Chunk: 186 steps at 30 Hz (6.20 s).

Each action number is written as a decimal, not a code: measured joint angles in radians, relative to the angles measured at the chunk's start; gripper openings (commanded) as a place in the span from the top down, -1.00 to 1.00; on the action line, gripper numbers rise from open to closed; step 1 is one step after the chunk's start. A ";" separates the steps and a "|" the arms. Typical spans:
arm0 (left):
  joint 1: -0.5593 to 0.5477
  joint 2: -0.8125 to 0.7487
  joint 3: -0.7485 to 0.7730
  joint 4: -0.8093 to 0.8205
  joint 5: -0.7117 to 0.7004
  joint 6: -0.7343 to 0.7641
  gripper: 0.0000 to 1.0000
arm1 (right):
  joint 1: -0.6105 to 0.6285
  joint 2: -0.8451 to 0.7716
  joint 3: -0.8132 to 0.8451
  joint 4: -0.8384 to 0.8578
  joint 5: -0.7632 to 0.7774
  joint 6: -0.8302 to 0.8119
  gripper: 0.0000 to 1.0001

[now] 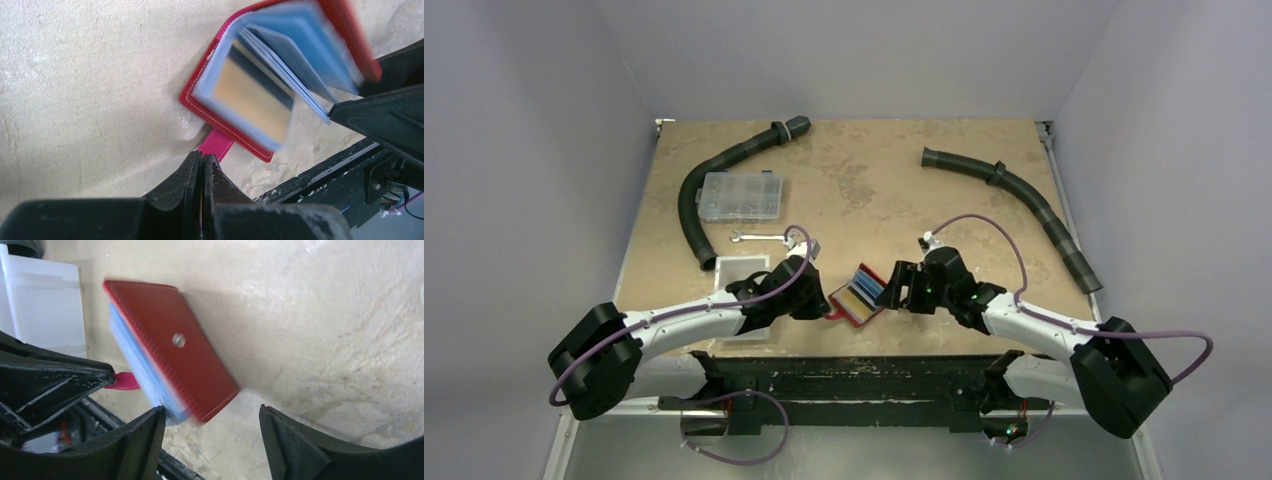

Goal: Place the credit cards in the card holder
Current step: Open the card holder at the center of the board.

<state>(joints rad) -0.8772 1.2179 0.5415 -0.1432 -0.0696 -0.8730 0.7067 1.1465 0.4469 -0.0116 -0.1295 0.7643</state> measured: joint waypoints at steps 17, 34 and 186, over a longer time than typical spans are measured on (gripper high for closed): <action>0.000 0.010 0.000 -0.054 0.029 0.093 1.00 | -0.107 0.093 0.135 -0.169 0.064 -0.128 -0.74; 0.000 0.158 0.134 -0.137 -0.072 0.183 1.00 | -0.106 0.237 0.235 -0.135 -0.029 -0.268 -0.37; 0.006 0.173 0.139 -0.067 -0.114 0.203 1.00 | 0.263 0.360 0.293 -0.059 0.253 -0.327 -0.72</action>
<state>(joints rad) -0.8711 1.3911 0.6804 -0.2100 -0.1833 -0.6697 0.9695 1.5070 0.7403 -0.0708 0.1230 0.4377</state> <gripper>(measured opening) 0.029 0.875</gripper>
